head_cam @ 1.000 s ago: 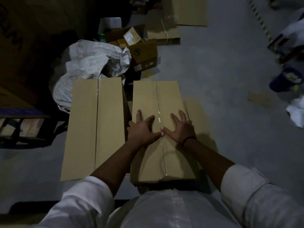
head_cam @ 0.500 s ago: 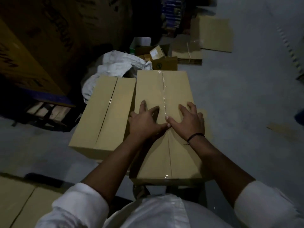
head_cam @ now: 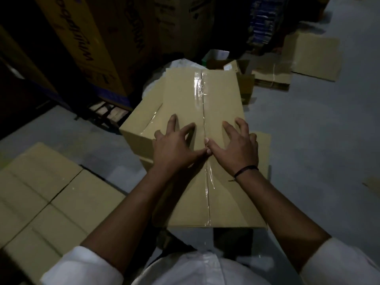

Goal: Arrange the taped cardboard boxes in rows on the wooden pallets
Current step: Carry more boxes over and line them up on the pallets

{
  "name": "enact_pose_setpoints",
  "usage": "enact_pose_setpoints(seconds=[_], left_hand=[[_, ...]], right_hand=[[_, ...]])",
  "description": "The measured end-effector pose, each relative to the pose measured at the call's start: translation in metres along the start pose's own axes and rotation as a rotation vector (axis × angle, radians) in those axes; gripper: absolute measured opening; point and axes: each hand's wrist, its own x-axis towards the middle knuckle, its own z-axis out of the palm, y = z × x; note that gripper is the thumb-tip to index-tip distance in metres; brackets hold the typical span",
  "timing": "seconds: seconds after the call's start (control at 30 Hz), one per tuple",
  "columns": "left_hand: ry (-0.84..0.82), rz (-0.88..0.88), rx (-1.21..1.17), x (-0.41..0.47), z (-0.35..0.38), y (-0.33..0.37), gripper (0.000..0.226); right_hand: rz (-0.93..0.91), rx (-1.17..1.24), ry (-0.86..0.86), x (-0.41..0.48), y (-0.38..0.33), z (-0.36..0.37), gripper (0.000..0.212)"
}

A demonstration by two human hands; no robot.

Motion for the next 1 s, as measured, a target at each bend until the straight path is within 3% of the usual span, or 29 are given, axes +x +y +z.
enact_pose_setpoints(seconds=[0.4,0.63,1.0], left_hand=[[0.201,-0.423,-0.005,-0.202,-0.048,-0.119,0.102],[0.296,-0.674,-0.04,-0.386,-0.063,-0.214,0.102],[0.329,-0.969,-0.053,-0.631,-0.081,-0.324,0.1]], right_hand=[[-0.366,0.128,-0.209,-0.144,-0.126,0.032,0.079],[-0.595,0.144,-0.396,-0.305,-0.222,0.057,0.08],[-0.777,0.185,-0.633,-0.54,-0.325,0.093,0.078]])
